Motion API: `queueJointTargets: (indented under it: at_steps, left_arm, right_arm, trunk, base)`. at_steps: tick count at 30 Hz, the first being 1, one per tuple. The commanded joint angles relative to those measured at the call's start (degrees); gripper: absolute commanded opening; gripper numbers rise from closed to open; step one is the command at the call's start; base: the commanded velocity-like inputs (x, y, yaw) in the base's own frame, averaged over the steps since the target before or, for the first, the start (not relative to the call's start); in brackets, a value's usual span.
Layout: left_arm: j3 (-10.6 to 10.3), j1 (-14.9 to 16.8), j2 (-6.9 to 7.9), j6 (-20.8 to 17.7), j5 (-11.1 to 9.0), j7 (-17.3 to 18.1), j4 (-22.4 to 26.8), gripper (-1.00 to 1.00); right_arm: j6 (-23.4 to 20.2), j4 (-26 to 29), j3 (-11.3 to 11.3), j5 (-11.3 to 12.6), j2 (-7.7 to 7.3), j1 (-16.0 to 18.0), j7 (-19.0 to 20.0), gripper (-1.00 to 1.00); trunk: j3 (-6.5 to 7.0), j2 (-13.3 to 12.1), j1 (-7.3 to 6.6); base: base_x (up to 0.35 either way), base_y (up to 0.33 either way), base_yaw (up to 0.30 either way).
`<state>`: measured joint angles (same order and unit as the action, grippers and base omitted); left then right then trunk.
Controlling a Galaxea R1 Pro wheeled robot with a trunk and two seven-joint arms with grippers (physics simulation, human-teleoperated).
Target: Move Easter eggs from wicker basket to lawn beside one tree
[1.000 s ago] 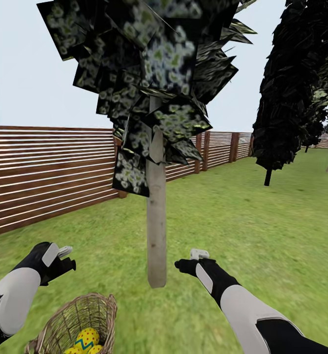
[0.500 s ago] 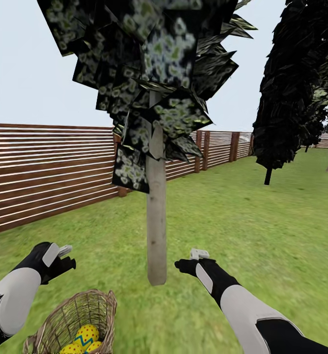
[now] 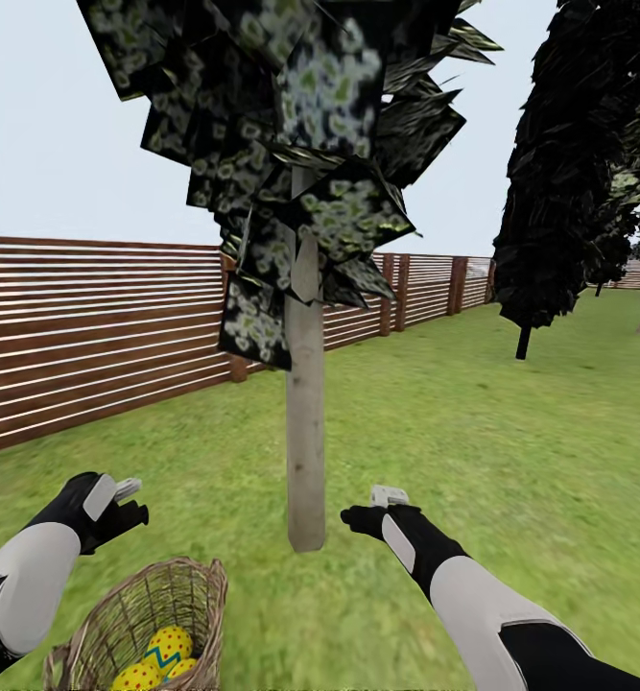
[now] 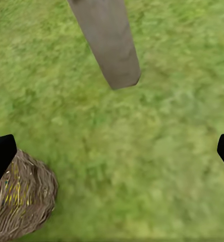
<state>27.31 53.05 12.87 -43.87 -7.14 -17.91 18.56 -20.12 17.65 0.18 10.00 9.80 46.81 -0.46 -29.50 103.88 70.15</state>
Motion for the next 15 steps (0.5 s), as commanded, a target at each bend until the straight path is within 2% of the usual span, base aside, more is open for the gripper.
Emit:
queueJointTargets:
  at_steps: [1, 15]
  left_arm:
    - [0.1, 0.0, -0.02, -0.1, -0.6, -0.5, 0.1, 1.0]
    - [0.1, 0.0, -0.12, -0.1, -0.4, -0.5, 0.1, 1.0]
  right_arm:
    - [-0.3, 0.1, 0.0, 0.4, 0.01, 0.0, -0.1, 1.0]
    - [-0.3, 0.1, 0.1, 0.4, 0.02, 0.0, 0.0, 1.0]
  trunk:
    - [-0.25, 0.5, 0.22]
    - [-2.27, 6.1, 3.3]
  base:
    - [0.0, 0.0, -0.017]
    - [0.0, 0.0, -0.107]
